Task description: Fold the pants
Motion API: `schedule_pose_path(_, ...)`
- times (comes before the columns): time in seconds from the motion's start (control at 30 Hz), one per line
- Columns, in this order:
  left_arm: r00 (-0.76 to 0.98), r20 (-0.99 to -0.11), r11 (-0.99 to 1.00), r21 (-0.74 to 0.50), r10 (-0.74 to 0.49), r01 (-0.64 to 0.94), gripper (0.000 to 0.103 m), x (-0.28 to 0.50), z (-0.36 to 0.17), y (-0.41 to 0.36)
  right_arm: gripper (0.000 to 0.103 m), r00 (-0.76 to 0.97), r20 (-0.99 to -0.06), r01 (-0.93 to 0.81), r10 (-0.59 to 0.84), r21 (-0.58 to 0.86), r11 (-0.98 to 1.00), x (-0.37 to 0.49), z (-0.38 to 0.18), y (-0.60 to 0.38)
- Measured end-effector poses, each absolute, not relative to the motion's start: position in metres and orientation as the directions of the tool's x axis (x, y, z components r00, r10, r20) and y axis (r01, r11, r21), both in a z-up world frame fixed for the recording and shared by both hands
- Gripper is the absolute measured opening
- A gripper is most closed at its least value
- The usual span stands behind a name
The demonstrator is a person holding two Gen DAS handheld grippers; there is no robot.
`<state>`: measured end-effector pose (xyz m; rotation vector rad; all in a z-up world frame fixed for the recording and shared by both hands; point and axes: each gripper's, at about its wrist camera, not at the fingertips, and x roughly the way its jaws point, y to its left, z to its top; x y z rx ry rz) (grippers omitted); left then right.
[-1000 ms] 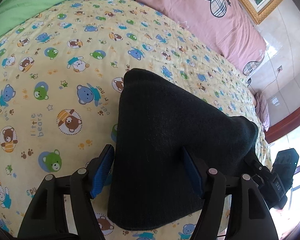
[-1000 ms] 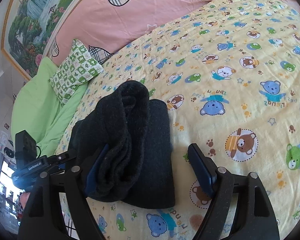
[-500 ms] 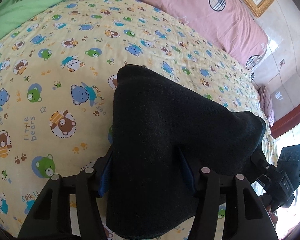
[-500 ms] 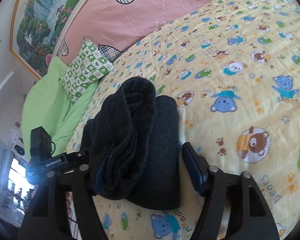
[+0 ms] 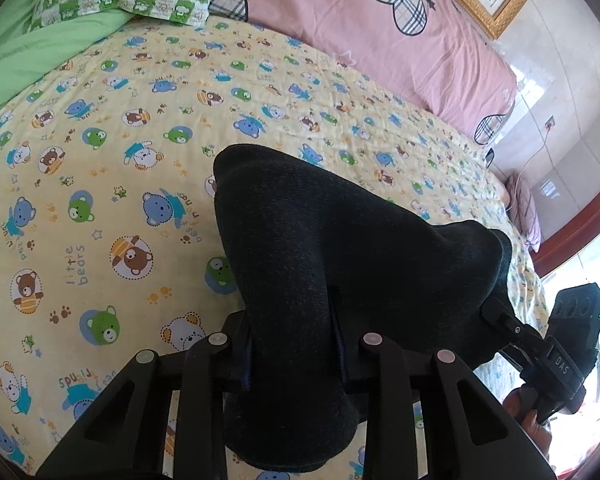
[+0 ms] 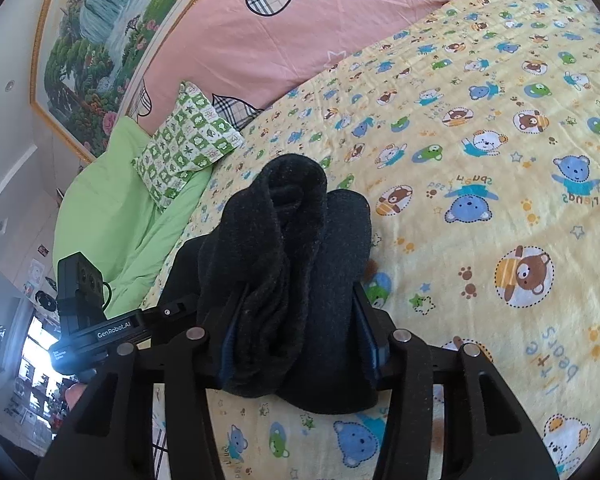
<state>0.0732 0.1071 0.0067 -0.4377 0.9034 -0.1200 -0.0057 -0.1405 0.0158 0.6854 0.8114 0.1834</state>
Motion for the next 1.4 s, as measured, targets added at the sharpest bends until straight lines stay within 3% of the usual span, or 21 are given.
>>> schedule_pose_path(0.77, 0.722, -0.674, 0.878, -0.431, -0.159, -0.209, 0.028, 0.030, 0.049, 0.185, 0.048, 0.638, -0.564, -0.068, 0.524, 0.637, 0.768, 0.052, 0.043, -0.072)
schedule_pose_path(1.4, 0.729, -0.684, 0.856, -0.395, -0.031, -0.334, 0.028, 0.065, 0.044, 0.254, 0.048, 0.610, -0.542, -0.180, 0.578, 0.615, 0.767, 0.142, 0.033, -0.016)
